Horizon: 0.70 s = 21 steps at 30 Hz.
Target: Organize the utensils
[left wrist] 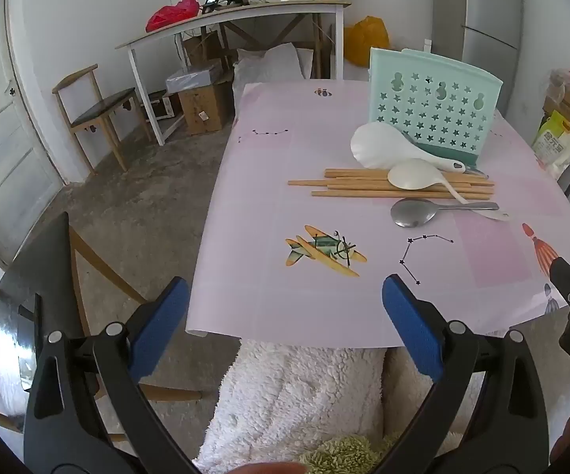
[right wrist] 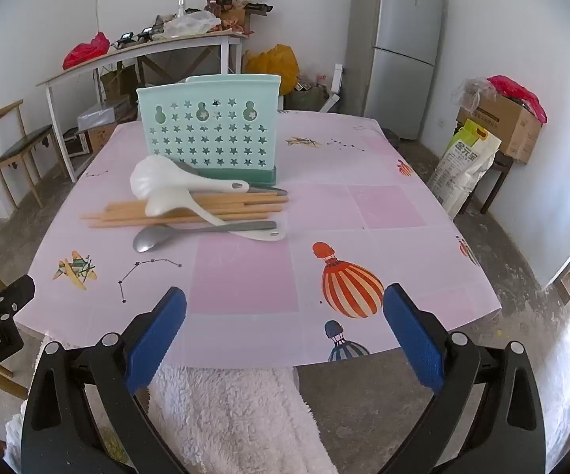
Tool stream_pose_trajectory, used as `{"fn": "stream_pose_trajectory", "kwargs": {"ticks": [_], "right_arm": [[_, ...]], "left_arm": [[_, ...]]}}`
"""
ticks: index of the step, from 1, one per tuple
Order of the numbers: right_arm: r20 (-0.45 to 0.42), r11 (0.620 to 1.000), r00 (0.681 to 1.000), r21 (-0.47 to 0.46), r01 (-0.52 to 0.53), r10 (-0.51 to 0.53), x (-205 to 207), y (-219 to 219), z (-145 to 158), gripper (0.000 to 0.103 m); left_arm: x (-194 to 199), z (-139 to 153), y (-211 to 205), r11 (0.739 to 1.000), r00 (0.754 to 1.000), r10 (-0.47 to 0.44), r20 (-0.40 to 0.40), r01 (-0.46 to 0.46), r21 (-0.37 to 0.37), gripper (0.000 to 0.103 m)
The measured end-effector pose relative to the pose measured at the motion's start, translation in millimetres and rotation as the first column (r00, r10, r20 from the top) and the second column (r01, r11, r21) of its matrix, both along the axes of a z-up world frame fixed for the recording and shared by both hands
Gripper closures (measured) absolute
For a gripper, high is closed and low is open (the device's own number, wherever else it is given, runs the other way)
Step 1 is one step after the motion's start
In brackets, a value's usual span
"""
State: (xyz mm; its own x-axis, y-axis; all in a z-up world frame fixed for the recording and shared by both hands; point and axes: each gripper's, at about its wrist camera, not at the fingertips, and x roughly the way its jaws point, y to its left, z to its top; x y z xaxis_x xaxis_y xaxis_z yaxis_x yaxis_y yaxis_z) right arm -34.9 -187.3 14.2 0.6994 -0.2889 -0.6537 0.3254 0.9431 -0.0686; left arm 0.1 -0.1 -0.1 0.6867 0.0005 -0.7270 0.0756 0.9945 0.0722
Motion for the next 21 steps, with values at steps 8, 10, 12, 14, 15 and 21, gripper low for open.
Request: {"fn": "stream_pose_trajectory", "kwargs": {"ticks": [8, 10, 12, 14, 15, 21], "right_arm": [[0.005, 1.0, 1.0, -0.002, -0.002, 0.002, 0.5, -0.1, 0.1, 0.006], [0.008, 1.0, 1.0, -0.004, -0.003, 0.003, 0.9, 1.7, 0.1, 0.006], [0.006, 1.0, 1.0, 0.003, 0.0, 0.0, -0.3, -1.2, 0.7, 0.006], [0.006, 1.0, 1.0, 0.004, 0.0, 0.0, -0.2, -0.9, 0.7, 0.006], [0.005, 1.0, 1.0, 0.004, 0.0, 0.0, 0.0, -0.7, 0.7, 0.006], [0.008, 1.0, 1.0, 0.004, 0.001, -0.001, -0.6, -0.6, 1.5, 0.006]], "left_arm": [[-0.6, 0.8, -0.2, 1.0, 1.0, -0.004, 0.01, 0.004, -0.007, 0.009], [-0.8, -0.9, -7.8, 1.0, 1.0, -0.007, 0.005, 0.007, -0.008, 0.009], [-0.3, -1.7, -9.9, 1.0, 1.0, -0.009, 0.005, 0.009, -0.009, 0.009], [-2.2, 3.3, -10.0, 1.0, 1.0, -0.016, 0.005, 0.016, -0.013, 0.009], [-3.7, 3.5, -6.1, 1.0, 1.0, -0.022, 0.011, 0.022, -0.015, 0.009], [-4.6, 5.8, -3.7, 1.0, 1.0, -0.026, 0.017, 0.026, -0.016, 0.009]]}}
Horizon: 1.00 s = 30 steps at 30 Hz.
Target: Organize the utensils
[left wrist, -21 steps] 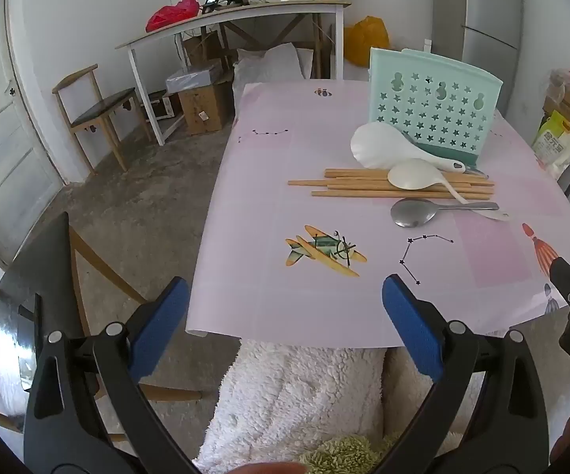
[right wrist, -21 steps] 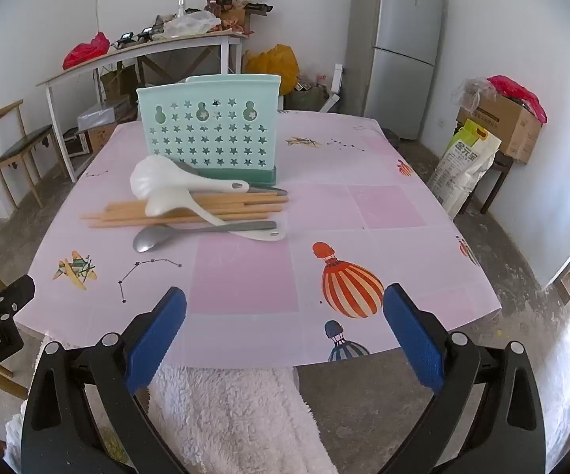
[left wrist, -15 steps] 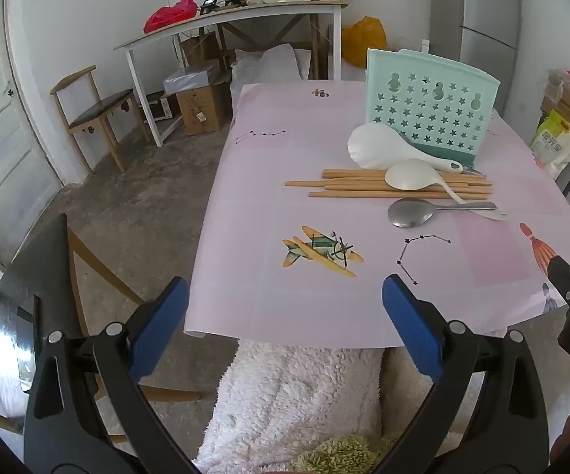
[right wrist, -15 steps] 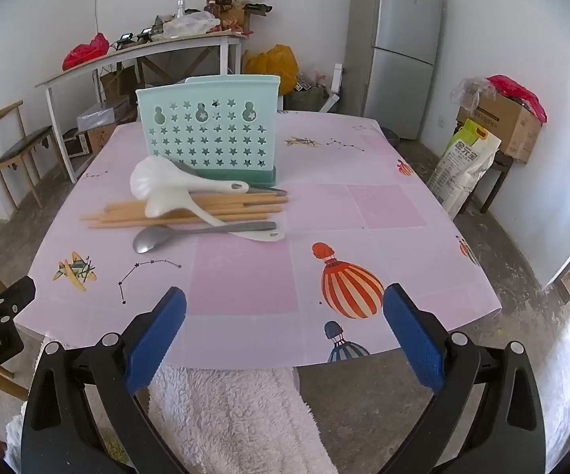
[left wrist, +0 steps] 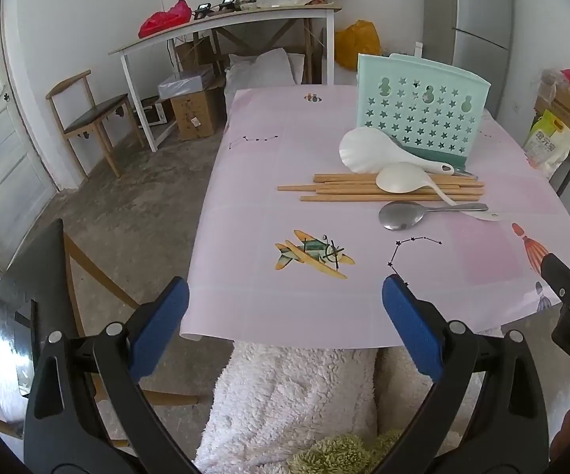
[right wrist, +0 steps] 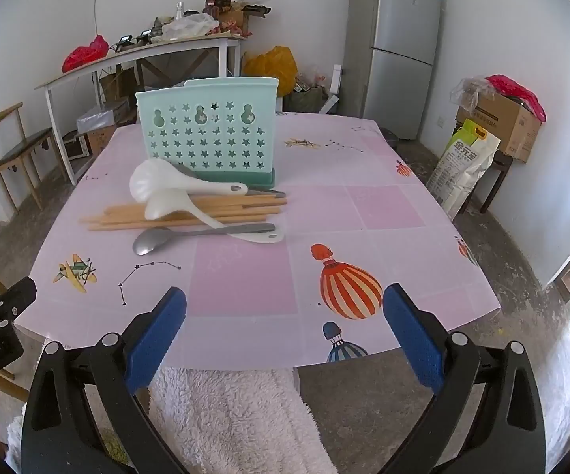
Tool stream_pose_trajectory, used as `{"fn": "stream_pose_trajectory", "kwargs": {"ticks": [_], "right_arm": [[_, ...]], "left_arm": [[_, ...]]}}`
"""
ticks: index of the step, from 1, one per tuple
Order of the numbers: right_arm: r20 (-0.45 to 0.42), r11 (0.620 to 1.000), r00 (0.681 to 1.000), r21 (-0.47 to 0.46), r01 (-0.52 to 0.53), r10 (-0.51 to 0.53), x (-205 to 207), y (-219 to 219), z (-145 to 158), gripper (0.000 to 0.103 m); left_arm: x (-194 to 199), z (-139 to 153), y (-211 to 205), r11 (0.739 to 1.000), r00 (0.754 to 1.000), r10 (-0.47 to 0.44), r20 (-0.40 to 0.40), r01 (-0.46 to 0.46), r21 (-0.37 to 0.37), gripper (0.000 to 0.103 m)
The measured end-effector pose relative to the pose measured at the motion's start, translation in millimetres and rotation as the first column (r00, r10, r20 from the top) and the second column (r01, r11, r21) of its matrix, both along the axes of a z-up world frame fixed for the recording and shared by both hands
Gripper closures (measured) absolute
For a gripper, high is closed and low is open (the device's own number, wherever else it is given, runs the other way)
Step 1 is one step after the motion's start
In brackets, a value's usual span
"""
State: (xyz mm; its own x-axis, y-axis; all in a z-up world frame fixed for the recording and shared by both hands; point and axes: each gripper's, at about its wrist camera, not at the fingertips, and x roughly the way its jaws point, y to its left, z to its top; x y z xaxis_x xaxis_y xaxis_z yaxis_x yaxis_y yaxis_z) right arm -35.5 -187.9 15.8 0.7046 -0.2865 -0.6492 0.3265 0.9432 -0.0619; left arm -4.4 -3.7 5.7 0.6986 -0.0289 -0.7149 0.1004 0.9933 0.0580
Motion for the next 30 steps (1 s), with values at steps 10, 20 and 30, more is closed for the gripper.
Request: {"fn": "stream_pose_trajectory", "kwargs": {"ticks": [10, 20, 30], "right_arm": [[0.002, 1.0, 1.0, 0.002, 0.0, 0.0, -1.5, 1.3, -2.5, 0.006], [0.005, 1.0, 1.0, 0.003, -0.001, 0.001, -0.2, -1.0, 2.8, 0.006], [0.006, 1.0, 1.0, 0.004, 0.0, 0.0, -0.2, -1.7, 3.4, 0.006]], "left_arm": [[-0.1, 1.0, -0.8, 1.0, 1.0, 0.0, 0.001, 0.0, 0.003, 0.009], [-0.6, 1.1, -0.4, 1.0, 1.0, -0.001, 0.004, 0.001, 0.002, 0.008], [-0.9, 1.4, -0.5, 1.0, 1.0, -0.001, 0.004, 0.001, 0.002, 0.009]]}}
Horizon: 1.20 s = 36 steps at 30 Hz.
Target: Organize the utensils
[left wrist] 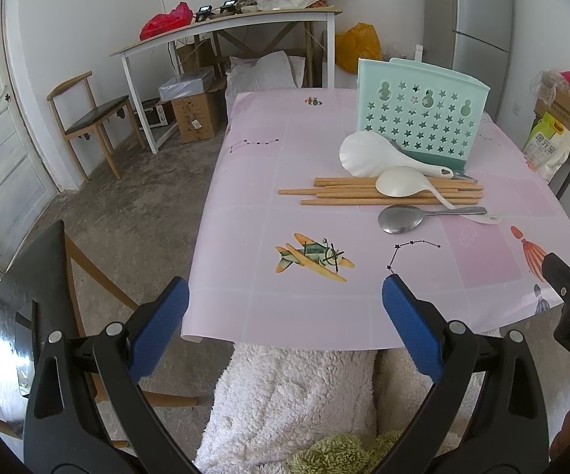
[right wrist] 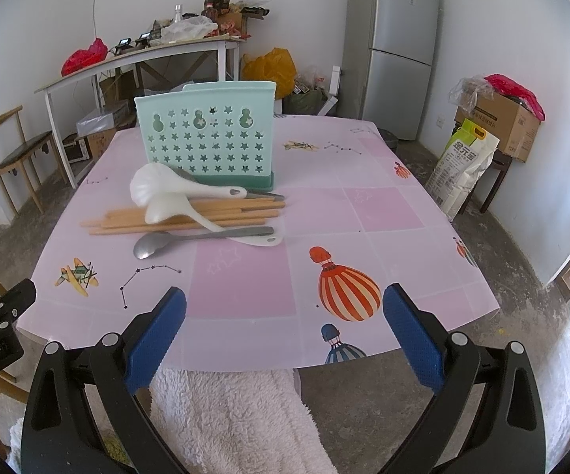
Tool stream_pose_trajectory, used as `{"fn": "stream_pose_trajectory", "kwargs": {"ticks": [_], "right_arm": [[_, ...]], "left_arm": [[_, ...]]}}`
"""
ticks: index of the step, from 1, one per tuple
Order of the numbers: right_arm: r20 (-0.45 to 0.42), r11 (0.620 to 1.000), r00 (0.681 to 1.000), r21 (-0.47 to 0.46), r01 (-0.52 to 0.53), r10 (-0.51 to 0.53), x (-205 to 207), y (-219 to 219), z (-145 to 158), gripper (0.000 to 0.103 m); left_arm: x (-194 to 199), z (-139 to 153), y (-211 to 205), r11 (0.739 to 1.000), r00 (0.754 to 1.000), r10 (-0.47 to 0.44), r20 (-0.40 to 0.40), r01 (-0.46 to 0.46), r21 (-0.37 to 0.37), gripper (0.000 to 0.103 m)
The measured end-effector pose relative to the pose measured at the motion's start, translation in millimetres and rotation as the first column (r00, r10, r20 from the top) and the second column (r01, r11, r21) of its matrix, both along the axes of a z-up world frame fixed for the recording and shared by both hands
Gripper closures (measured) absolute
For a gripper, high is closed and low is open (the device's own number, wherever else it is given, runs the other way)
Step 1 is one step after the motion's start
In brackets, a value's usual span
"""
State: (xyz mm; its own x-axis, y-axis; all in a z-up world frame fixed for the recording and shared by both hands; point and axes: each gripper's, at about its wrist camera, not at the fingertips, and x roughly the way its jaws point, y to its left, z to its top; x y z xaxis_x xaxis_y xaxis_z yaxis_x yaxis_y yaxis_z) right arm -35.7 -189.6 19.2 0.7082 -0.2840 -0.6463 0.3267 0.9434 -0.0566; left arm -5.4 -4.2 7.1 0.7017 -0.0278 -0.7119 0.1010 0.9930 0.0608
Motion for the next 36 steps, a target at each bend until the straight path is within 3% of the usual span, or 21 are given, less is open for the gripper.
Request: {"fn": "stream_pose_trajectory", "kwargs": {"ticks": [36], "right_arm": [[0.004, 1.0, 1.0, 0.006, 0.002, -0.002, -0.6, -2.8, -0.9, 0.006]], "left_arm": [[1.6, 1.8, 4.5, 1.0, 1.0, 0.006, -0.011, -0.006, -0.005, 0.009]]}}
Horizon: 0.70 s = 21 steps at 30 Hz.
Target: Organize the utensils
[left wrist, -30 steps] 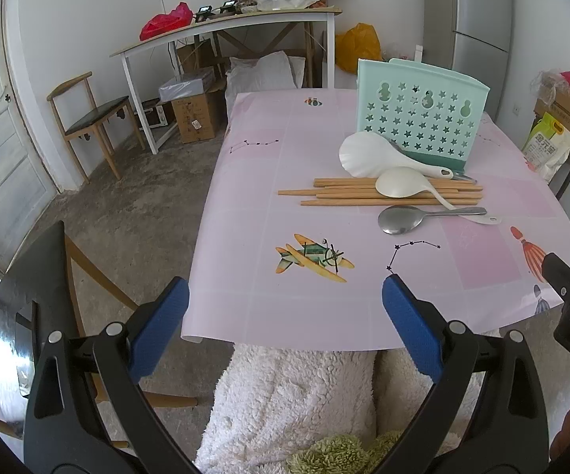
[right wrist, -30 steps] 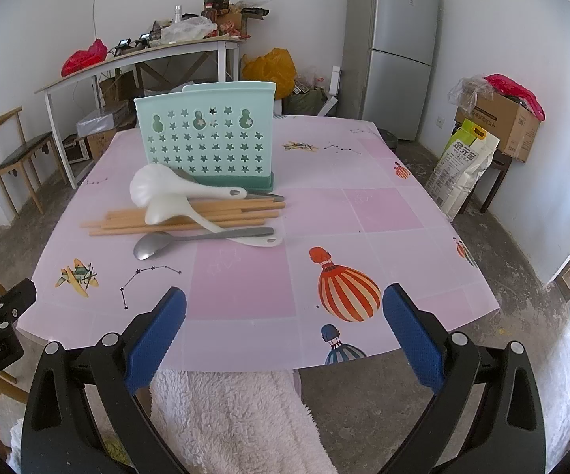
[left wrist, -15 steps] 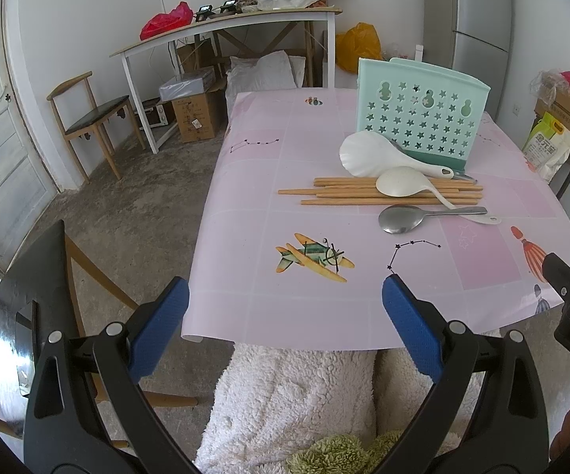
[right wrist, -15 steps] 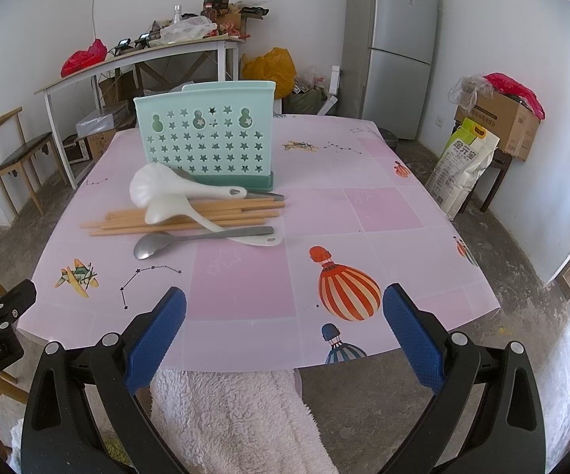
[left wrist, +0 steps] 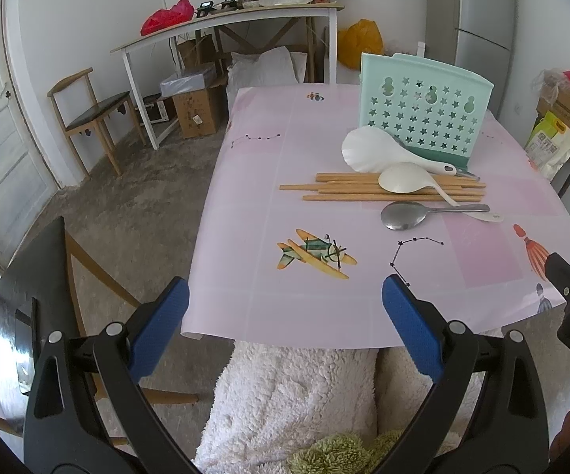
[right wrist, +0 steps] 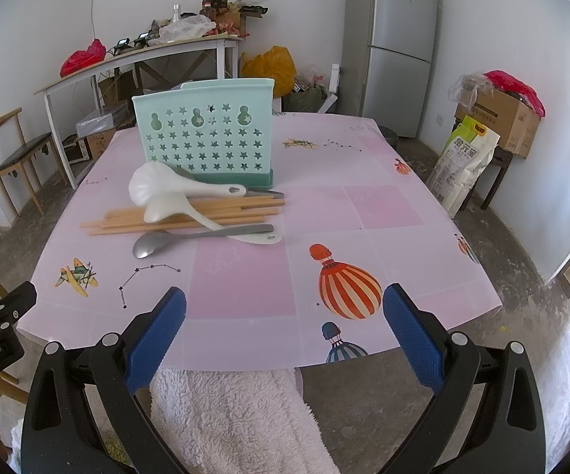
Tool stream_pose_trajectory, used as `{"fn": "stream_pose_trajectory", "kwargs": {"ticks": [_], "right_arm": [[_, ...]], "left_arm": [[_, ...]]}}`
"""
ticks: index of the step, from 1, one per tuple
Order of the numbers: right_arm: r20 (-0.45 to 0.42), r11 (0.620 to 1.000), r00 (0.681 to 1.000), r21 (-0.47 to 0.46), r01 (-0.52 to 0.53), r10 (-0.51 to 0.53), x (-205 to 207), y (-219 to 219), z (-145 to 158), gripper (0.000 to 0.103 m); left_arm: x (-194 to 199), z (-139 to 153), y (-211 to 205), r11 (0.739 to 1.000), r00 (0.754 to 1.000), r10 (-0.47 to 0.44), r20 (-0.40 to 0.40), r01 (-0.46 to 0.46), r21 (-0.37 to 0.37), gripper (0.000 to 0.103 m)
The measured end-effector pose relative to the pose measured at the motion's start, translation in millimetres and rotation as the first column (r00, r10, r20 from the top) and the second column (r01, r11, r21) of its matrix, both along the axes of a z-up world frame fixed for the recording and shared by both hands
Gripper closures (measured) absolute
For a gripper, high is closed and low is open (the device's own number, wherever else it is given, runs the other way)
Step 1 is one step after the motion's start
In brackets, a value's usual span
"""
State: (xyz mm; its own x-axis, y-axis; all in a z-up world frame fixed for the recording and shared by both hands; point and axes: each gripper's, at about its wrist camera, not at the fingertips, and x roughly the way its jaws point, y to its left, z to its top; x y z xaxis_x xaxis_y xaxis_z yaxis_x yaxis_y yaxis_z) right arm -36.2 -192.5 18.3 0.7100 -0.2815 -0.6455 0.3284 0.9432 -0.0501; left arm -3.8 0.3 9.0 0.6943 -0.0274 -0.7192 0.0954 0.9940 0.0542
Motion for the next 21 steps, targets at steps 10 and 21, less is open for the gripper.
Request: {"fn": "stream_pose_trajectory", "kwargs": {"ticks": [10, 21], "right_arm": [[0.037, 0.999, 0.999, -0.012, -0.032, 0.033, 7.6, -2.2, 0.4, 0.006], [0.078, 0.969, 0.966, -0.008, -0.245, 0.245, 44.6, -8.9, -8.8, 0.006]], "left_arm": [[20.4, -6.7, 2.4, 0.998, 0.999, -0.032, -0.022, 0.031, -0.048, 0.009], [60.2, -10.9, 7.4, 0.96, 0.99, -0.135, 0.031, 0.138, -0.242, 0.008]]}}
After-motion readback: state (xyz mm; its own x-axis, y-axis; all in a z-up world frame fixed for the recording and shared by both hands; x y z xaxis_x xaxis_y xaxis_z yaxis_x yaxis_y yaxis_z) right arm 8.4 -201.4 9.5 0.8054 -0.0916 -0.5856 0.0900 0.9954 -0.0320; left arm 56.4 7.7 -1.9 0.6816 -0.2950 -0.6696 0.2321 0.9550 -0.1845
